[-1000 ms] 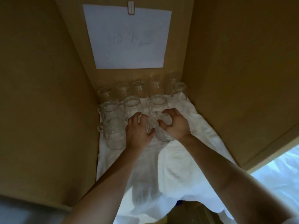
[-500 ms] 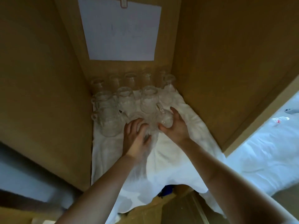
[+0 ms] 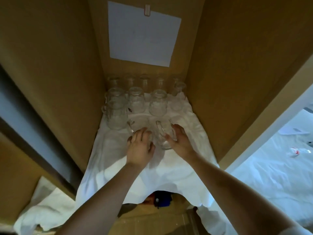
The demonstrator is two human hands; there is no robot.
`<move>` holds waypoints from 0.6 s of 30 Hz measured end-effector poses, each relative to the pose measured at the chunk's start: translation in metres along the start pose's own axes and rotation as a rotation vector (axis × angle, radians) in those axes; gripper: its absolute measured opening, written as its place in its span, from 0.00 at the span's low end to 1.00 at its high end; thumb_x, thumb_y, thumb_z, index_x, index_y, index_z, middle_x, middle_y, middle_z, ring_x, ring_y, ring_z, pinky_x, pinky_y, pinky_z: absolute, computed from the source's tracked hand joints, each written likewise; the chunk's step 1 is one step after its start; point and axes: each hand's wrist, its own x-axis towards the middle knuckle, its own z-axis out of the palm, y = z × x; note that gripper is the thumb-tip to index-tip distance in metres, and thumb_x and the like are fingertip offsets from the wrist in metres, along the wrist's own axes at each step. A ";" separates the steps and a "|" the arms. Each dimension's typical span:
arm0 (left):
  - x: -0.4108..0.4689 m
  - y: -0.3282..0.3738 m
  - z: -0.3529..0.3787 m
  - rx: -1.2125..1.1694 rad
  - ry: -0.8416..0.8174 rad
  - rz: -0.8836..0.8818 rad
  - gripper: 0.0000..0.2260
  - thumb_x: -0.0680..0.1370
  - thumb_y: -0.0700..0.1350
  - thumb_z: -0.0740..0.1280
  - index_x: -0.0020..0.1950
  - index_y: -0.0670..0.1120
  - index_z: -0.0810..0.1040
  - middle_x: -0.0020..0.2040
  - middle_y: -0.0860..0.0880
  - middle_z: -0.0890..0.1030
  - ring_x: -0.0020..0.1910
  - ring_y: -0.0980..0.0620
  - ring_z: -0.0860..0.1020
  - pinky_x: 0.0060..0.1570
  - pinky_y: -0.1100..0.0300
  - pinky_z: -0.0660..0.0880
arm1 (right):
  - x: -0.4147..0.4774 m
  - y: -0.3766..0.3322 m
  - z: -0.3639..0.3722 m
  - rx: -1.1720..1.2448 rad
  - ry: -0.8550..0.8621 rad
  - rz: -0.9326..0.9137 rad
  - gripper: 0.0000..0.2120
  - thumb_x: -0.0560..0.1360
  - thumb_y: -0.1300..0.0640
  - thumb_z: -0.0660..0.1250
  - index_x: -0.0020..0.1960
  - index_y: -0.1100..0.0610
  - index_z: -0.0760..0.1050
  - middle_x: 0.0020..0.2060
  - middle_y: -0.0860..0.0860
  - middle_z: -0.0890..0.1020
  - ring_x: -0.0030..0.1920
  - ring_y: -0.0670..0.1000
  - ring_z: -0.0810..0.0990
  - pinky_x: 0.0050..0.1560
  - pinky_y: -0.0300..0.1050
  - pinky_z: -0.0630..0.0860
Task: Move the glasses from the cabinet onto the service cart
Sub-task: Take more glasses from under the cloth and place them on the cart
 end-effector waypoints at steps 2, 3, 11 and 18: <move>0.009 0.005 -0.016 -0.011 0.037 -0.192 0.19 0.73 0.49 0.65 0.62 0.45 0.72 0.59 0.42 0.75 0.57 0.39 0.74 0.52 0.45 0.71 | 0.005 -0.005 -0.008 0.046 0.015 -0.004 0.20 0.78 0.47 0.62 0.67 0.54 0.71 0.70 0.53 0.66 0.69 0.52 0.68 0.65 0.37 0.63; 0.013 0.005 -0.024 -0.004 0.040 -0.278 0.19 0.74 0.49 0.65 0.64 0.46 0.71 0.60 0.42 0.74 0.57 0.39 0.72 0.53 0.45 0.69 | 0.009 -0.010 -0.010 0.068 0.047 -0.005 0.17 0.80 0.49 0.60 0.65 0.56 0.72 0.68 0.55 0.67 0.67 0.53 0.69 0.61 0.33 0.62; 0.045 -0.031 -0.046 -0.037 -0.196 -0.314 0.26 0.75 0.55 0.65 0.71 0.49 0.63 0.69 0.47 0.64 0.68 0.45 0.64 0.65 0.53 0.62 | 0.032 -0.037 0.003 0.101 -0.078 0.129 0.30 0.76 0.49 0.67 0.74 0.56 0.60 0.72 0.56 0.62 0.69 0.55 0.67 0.62 0.38 0.64; 0.083 -0.050 -0.032 -0.057 -0.342 -0.501 0.30 0.75 0.61 0.63 0.72 0.48 0.62 0.68 0.42 0.67 0.66 0.37 0.65 0.61 0.49 0.69 | 0.055 -0.039 0.005 0.074 -0.278 0.237 0.45 0.71 0.46 0.73 0.78 0.50 0.48 0.70 0.53 0.69 0.63 0.54 0.74 0.44 0.37 0.71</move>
